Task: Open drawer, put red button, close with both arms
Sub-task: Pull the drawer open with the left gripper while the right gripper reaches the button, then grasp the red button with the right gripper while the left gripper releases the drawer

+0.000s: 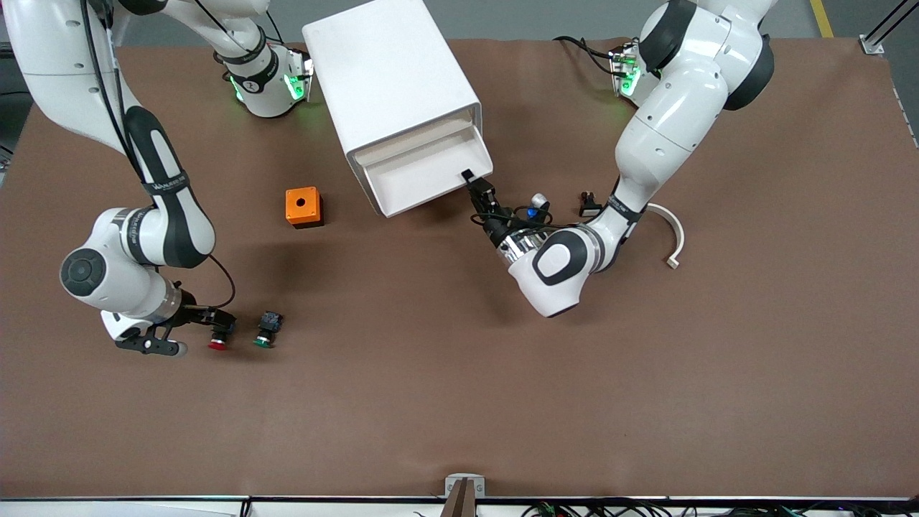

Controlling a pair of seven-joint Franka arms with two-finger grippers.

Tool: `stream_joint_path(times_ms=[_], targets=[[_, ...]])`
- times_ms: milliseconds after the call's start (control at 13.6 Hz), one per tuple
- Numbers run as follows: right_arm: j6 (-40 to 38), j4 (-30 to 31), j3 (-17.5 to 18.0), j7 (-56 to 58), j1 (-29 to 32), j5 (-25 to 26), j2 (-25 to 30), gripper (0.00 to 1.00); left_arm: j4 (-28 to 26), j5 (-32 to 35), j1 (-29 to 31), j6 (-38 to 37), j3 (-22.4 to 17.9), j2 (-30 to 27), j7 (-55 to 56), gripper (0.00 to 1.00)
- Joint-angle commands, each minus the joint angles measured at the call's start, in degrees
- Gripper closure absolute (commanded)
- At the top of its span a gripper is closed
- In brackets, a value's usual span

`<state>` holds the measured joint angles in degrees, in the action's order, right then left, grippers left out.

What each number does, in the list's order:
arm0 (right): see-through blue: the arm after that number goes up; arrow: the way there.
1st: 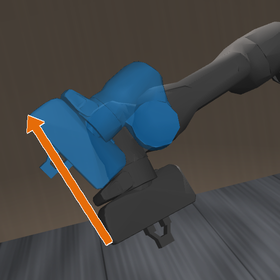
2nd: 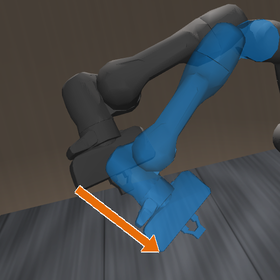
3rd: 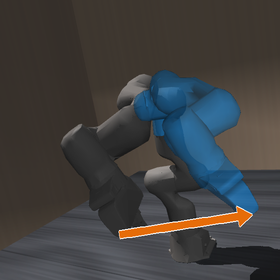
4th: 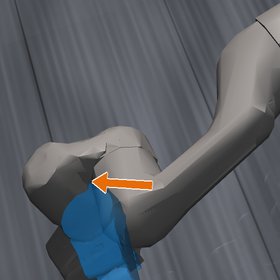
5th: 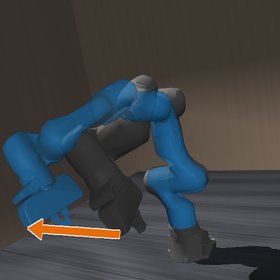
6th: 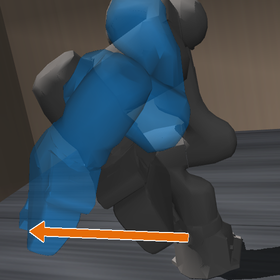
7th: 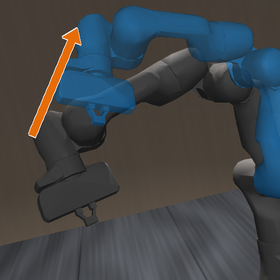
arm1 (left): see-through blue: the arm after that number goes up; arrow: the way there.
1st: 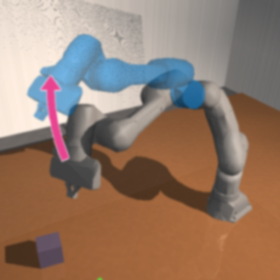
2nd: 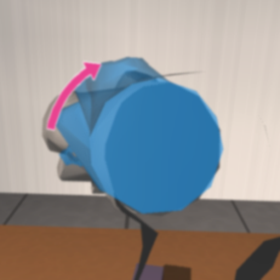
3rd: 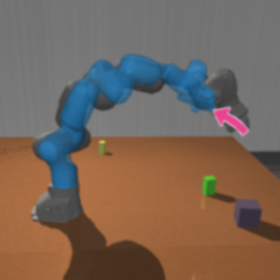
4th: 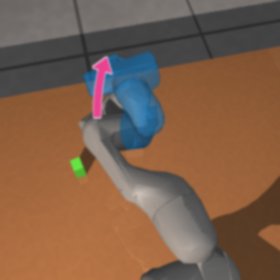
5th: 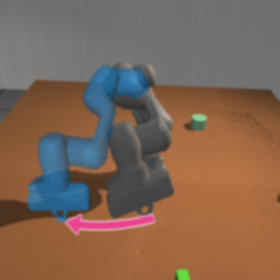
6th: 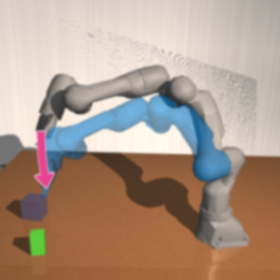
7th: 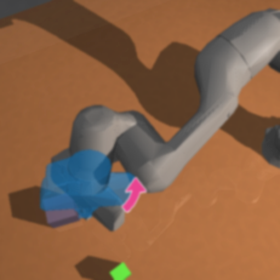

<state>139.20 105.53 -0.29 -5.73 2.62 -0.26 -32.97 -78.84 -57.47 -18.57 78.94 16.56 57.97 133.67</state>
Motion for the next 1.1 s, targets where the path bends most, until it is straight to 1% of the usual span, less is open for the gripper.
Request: stream_joint_path(times_ms=[0,73,220,367,440,513,587,660,733,807,880,953,1027], targets=[[2.2,-0.1,0.6,-1.0,0.4,-0.3,-2.1,0.01,1.2,-0.5,1.8,-0.4,-0.8,0.6,-0.2,0.82],[2.3,-0.1,0.6,-2.2,0.2,-0.4,-2.5,0.03,1.2,-0.5,2.5,-0.4,-0.8,0.6,-0.2,0.82],[2.4,-0.1,0.6,-5.4,-0.8,-0.4,-2.9,0.03,1.6,-0.5,3.5,-0.4,-1.0,0.6,-0.2,0.82],[2.5,-0.1,0.6,-5.8,-0.7,-0.4,-3.5,0.04,1.9,-0.5,3.6,-0.4,-1.2,0.6,-0.2,0.82],[3.5,0.0,0.6,-5.9,-0.6,-0.4,-3.7,0.05,1.9,-0.5,3.6,-0.4,-1.2,0.6,-0.2,0.78],[4.1,0.6,0.6,-5.9,-0.6,-0.4,-3.9,0.08,1.9,-0.5,3.6,-0.4,-1.2,0.6,-0.3,0.58],[4.1,0.7,0.6,-5.9,-0.6,-0.4,-3.9,0.15,2.2,-0.5,3.8,-0.3,-1.2,0.6,-0.9,0.30],[3.9,0.8,0.6,-5.9,-0.6,-0.4,-3.9,0.22,2.7,-0.5,4.1,-0.2,-1.3,0.6,-2.3,0.19],[3.5,0.8,0.6,-5.9,-0.6,-0.4,-3.9,0.33,3.9,-0.4,4.6,-0.2,-1.3,0.6,-5.4,0.12],[3.4,0.8,0.6,-5.9,-0.6,-0.4,-3.9,0.51,5.0,-0.4,4.7,-0.2,-1.8,0.5,-8.7,0.05],[3.4,0.8,0.6,-6.0,-0.6,-0.4,-3.9,0.74,6.4,-0.4,4.6,-0.2,-2.9,0.2,-12.3,0.01],[3.0,0.8,0.6,-6.0,-0.6,-0.4,-3.9,0.91,8.0,-0.4,4.6,-0.2,-3.3,0.1,-15.8,0.01],[2.6,0.7,0.6,-6.0,-0.5,-0.4,-3.7,0.97,9.3,-0.2,4.6,-0.2,-3.3,0.1,-19.0,0.01]])
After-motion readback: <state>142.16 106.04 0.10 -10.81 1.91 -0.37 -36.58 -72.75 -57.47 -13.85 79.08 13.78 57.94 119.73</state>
